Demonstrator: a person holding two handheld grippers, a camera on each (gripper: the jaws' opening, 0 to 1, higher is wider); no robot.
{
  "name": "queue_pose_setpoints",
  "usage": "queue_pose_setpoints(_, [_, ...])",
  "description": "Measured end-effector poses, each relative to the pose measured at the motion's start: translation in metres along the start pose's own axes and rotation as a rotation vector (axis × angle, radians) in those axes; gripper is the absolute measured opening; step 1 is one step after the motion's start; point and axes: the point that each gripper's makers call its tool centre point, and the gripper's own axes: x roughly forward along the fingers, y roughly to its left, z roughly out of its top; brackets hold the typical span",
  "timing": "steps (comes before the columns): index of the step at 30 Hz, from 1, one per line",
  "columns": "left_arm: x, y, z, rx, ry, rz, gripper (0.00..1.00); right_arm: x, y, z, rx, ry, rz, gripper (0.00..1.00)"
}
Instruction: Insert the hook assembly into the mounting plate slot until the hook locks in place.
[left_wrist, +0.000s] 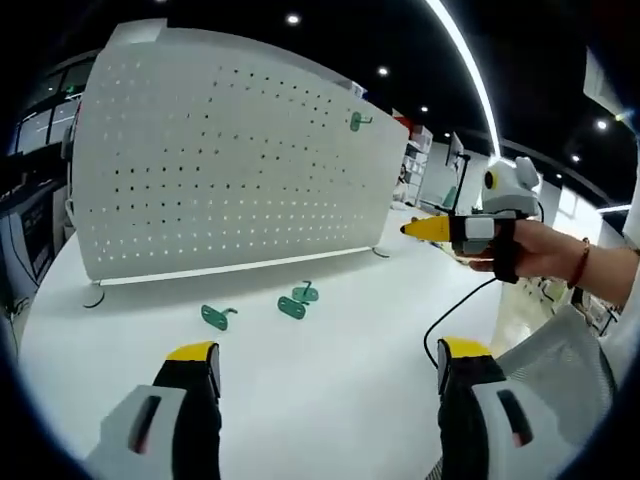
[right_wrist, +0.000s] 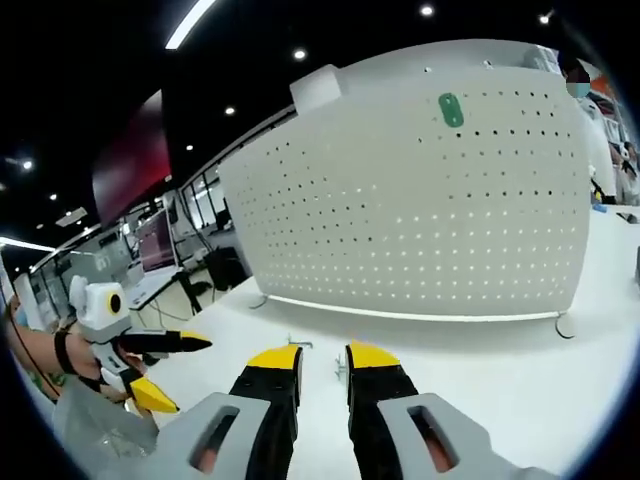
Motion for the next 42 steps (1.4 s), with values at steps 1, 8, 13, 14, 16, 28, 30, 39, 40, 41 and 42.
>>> queue_pose_setpoints(1, [0.0, 0.0, -0.001, -0.001, 0.002, -0.001, 0.92, 0.002, 0.0, -0.001, -0.001, 0.004, 0.002, 0.17])
queue_pose_setpoints(8, [-0.001, -0.001, -0.004, 0.014, 0.007, -0.003, 0.93, 0.016, 0.0, -0.007, -0.039, 0.046, 0.011, 0.17])
queue_pose_setpoints(13, [-0.002, -0.003, -0.001, 0.027, -0.004, -0.008, 0.95, 0.026, -0.004, -0.015, -0.085, 0.088, 0.0, 0.18])
queue_pose_setpoints(14, [-0.002, -0.005, 0.0, 0.032, -0.009, -0.011, 0.95, 0.028, -0.004, -0.017, -0.088, 0.101, 0.002, 0.18])
queue_pose_setpoints(16, [-0.003, -0.007, 0.002, 0.039, -0.015, -0.016, 0.95, 0.031, -0.005, -0.021, -0.118, 0.128, 0.005, 0.19])
queue_pose_setpoints(28, [-0.009, -0.009, 0.018, 0.064, -0.07, -0.008, 0.96, 0.054, -0.012, -0.032, -0.23, 0.251, 0.004, 0.22])
queue_pose_setpoints(30, [-0.011, -0.008, 0.022, 0.07, -0.082, -0.002, 0.96, 0.059, -0.013, -0.033, -0.257, 0.263, -0.003, 0.22])
queue_pose_setpoints(39, [-0.017, -0.007, 0.026, 0.094, -0.101, 0.015, 0.96, 0.077, -0.025, -0.043, -0.347, 0.378, -0.016, 0.21])
queue_pose_setpoints(40, [-0.018, -0.007, 0.026, 0.096, -0.102, 0.016, 0.96, 0.079, -0.025, -0.043, -0.354, 0.379, -0.015, 0.2])
queue_pose_setpoints(41, [-0.019, -0.007, 0.026, 0.097, -0.102, 0.016, 0.96, 0.081, -0.026, -0.043, -0.364, 0.384, -0.016, 0.2])
queue_pose_setpoints(42, [-0.019, -0.007, 0.026, 0.097, -0.103, 0.015, 0.96, 0.083, -0.027, -0.043, -0.372, 0.393, -0.014, 0.2])
